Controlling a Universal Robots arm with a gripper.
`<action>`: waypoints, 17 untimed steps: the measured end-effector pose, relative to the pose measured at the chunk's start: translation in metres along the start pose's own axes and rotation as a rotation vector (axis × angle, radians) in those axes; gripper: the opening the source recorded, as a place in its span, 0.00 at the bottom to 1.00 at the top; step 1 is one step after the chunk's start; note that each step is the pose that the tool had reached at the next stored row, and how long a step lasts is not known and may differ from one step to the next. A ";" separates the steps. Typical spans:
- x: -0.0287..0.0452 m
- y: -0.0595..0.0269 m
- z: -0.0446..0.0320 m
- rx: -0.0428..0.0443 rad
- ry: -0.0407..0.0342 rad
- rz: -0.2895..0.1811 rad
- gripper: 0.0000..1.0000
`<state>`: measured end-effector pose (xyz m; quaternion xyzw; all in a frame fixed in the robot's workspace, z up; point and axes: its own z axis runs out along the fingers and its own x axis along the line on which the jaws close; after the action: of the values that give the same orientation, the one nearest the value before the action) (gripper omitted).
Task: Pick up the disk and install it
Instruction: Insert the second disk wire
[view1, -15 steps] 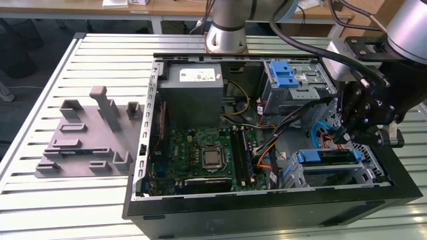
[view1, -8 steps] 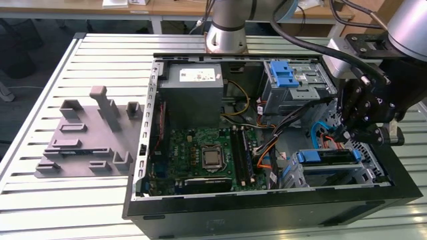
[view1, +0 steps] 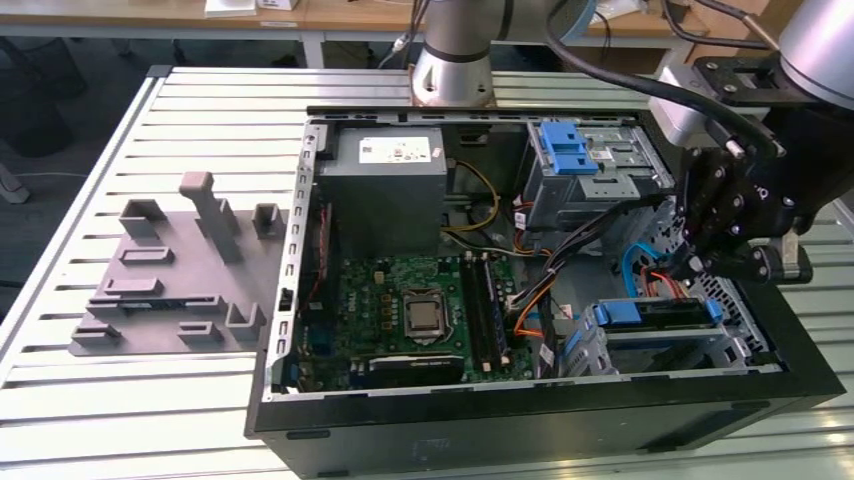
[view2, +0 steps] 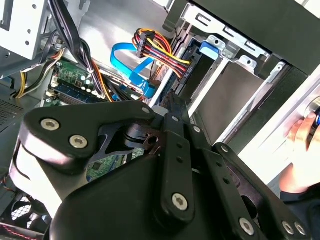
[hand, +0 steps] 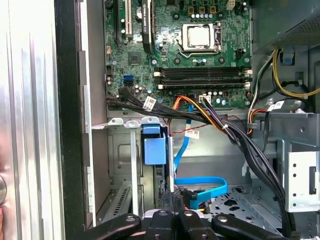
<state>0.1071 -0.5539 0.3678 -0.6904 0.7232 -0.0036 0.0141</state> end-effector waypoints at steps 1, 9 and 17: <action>-0.0004 0.0000 -0.0007 0.0000 -0.0001 0.000 0.11; -0.0040 0.0001 -0.0034 0.0000 -0.0005 0.000 0.11; -0.0114 0.0005 -0.0033 0.0000 -0.0002 0.000 0.11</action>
<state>0.1071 -0.5425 0.3713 -0.6904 0.7233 -0.0036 0.0142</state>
